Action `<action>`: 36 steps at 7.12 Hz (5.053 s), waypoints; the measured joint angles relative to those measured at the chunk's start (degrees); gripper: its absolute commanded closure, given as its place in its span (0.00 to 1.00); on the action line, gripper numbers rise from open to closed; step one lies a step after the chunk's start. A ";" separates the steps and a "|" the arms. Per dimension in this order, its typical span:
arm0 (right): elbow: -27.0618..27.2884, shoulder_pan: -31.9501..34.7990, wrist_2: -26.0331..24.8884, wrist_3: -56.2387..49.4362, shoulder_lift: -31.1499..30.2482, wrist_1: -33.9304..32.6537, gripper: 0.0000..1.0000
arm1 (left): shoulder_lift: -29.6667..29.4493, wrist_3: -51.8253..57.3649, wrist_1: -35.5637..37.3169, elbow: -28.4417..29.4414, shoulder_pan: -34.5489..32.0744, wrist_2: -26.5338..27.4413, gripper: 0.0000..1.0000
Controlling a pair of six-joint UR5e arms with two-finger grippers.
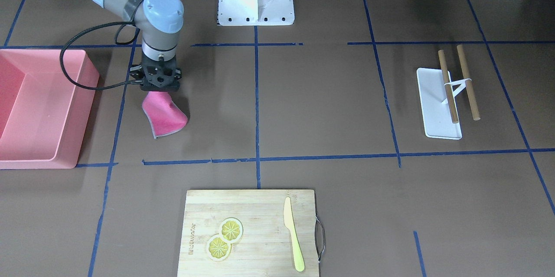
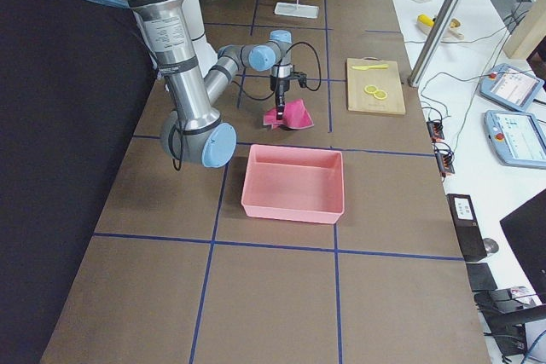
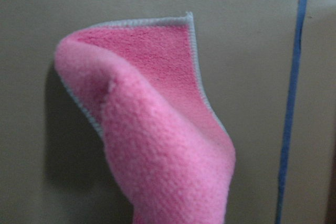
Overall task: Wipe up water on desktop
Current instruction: 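Wipe the table surface with the cloth held in the right gripper, sweeping back and forth, then lift the cloth over the pink bin with the right gripper and lower it inside, then open the right gripper to drop the cloth and withdraw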
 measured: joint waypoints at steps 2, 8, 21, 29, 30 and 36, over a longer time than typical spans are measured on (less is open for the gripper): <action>-4.38 -2.22 0.15 8.29 7.05 3.80 1.00 | 0.01 -0.01 0.06 0.09 0.00 0.01 0.00; -13.27 -3.93 0.84 20.65 15.09 13.74 1.00 | 0.06 0.06 0.09 0.59 0.02 -0.13 0.00; 16.00 24.42 15.18 -14.13 -1.41 -8.56 1.00 | 0.13 -0.10 0.07 1.15 0.16 0.08 0.00; 15.65 43.48 23.93 -42.61 -29.72 8.41 0.00 | 0.05 -0.19 0.09 1.30 0.18 0.10 0.00; 15.39 43.50 24.78 -41.35 -30.49 9.68 0.00 | 0.03 -0.19 0.11 1.19 0.18 0.08 0.00; 8.50 49.58 30.20 -52.42 -32.20 10.30 0.00 | 0.30 -0.01 0.10 0.63 0.16 0.05 0.00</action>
